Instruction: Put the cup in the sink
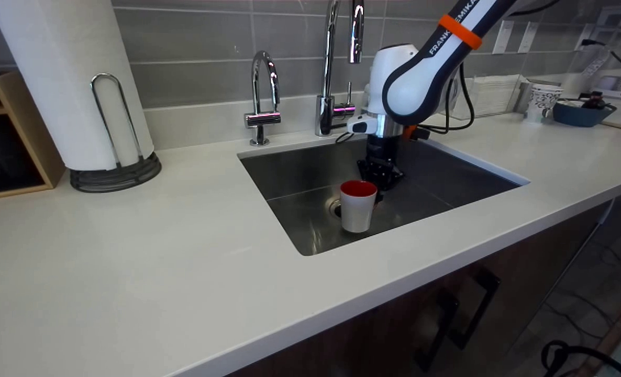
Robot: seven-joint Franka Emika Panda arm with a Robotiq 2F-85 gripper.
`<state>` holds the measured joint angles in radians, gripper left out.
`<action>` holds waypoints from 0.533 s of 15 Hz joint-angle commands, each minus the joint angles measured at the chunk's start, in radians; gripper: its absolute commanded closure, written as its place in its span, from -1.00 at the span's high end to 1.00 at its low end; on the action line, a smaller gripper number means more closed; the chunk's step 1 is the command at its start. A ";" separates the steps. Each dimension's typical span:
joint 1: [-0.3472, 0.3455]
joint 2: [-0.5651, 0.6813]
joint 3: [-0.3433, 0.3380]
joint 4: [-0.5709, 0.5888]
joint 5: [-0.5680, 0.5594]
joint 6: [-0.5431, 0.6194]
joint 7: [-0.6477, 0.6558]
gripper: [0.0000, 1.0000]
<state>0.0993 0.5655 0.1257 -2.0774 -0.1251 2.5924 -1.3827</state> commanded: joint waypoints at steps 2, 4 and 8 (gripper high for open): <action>-0.045 0.058 0.036 0.057 -0.020 0.065 -0.004 -0.90; -0.055 0.069 0.046 0.064 -0.010 0.071 0.002 -0.90; -0.064 0.074 0.066 0.070 -0.002 0.047 0.020 -0.90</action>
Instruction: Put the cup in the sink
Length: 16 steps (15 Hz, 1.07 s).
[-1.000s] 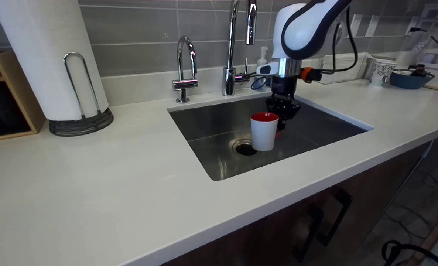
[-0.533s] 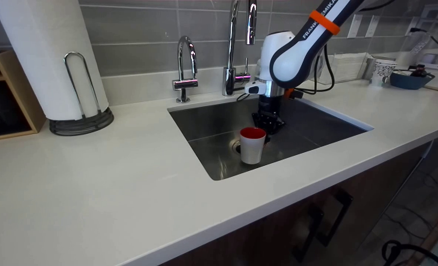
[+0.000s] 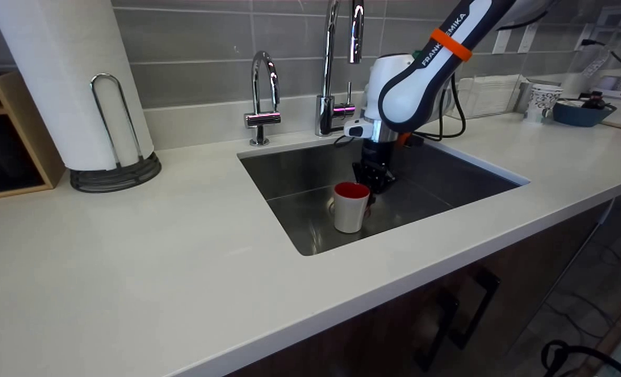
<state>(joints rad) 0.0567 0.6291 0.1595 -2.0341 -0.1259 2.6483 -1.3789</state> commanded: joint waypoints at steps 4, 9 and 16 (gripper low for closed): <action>-0.011 0.008 0.034 0.029 0.005 -0.028 0.073 -0.90; 0.007 -0.004 0.019 0.034 -0.006 -0.087 0.178 -0.90; 0.029 -0.008 0.005 0.051 -0.023 -0.140 0.330 -0.90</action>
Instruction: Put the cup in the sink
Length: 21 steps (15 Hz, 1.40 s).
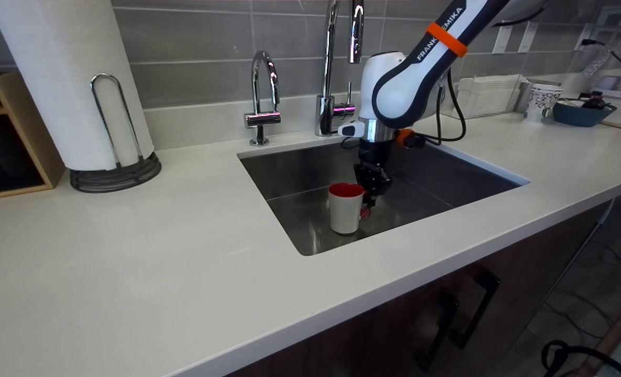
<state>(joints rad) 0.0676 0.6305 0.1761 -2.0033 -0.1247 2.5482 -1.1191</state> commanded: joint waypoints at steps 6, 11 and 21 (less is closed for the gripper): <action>0.025 0.011 -0.021 0.029 -0.060 -0.003 0.114 -0.90; 0.013 0.019 -0.005 0.034 -0.056 -0.007 0.093 -0.90; -0.011 0.007 0.029 0.027 -0.030 -0.026 0.063 0.89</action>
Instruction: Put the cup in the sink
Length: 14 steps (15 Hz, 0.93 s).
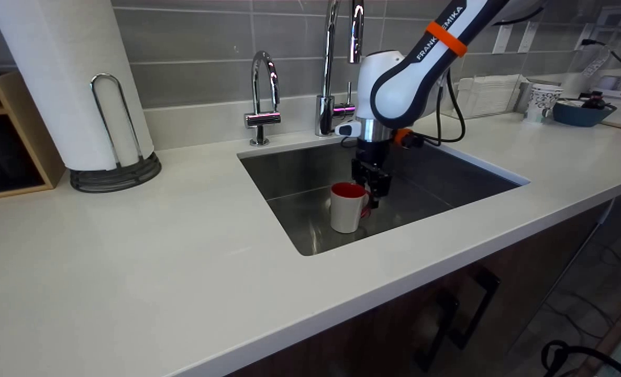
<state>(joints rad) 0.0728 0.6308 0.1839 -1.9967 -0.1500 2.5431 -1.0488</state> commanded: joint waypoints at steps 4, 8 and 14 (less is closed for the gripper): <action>-0.029 -0.038 0.027 0.004 0.014 -0.078 0.007 1.00; -0.044 -0.111 0.013 -0.020 0.034 -0.159 0.050 1.00; -0.070 -0.266 -0.010 -0.073 0.097 -0.242 0.181 1.00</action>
<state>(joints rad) 0.0118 0.4645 0.1834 -2.0128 -0.0956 2.3399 -0.9362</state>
